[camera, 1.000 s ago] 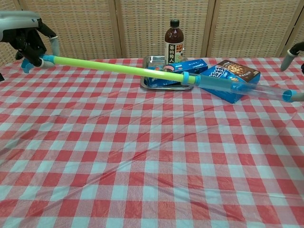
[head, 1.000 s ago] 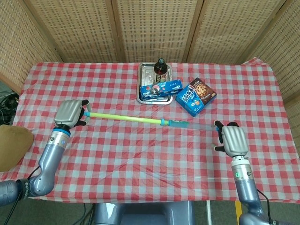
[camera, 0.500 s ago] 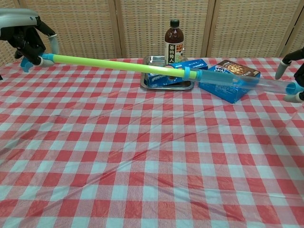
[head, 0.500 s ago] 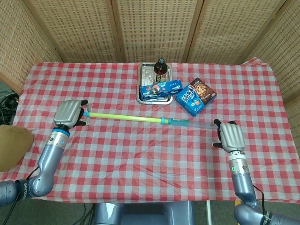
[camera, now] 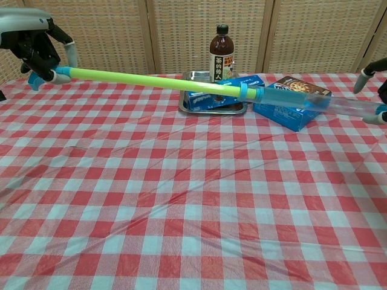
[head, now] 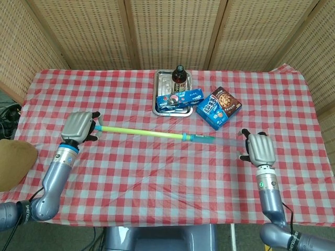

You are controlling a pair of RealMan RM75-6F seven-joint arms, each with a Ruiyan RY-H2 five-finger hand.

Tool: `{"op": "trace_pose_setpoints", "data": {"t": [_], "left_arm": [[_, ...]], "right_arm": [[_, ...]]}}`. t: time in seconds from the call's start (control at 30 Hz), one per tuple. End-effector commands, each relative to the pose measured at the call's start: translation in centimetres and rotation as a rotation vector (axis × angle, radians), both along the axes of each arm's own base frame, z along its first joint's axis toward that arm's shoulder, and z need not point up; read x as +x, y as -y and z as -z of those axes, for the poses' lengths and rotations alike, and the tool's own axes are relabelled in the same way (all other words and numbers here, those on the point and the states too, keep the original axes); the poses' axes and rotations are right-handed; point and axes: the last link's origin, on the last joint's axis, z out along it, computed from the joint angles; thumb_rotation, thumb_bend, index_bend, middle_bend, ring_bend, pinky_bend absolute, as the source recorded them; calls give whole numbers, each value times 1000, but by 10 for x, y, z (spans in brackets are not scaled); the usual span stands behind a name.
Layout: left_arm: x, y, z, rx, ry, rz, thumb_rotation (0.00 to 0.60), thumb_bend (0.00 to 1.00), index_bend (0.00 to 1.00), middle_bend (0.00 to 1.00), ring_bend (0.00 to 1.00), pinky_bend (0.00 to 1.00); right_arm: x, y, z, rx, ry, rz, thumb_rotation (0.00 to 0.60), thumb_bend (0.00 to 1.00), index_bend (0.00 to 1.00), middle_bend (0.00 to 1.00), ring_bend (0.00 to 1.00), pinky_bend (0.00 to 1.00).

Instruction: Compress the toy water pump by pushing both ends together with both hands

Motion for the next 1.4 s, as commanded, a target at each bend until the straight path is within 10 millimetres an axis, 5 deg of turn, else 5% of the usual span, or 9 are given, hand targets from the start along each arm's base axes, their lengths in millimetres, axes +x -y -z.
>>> {"op": "trace_pose_setpoints", "data": {"t": [0.03,0.67,1.4], "left_arm": [[0,0,-2,6,2,0,600,648,892,860,797,688],[-7,2,-7,5,8,-6,600,647,892,860,797,688],[28,15,23,-81,57,40,600,647,892,860,797,688]], "right_arm": [[-2,0,1,5,-9,11,600,415,416,905,895,378],[-5,4,3,-48,4,0,600,452,635,973,950,416],[53,-1,19,-18,23,-143,600,434,643,974,950,416]]}}
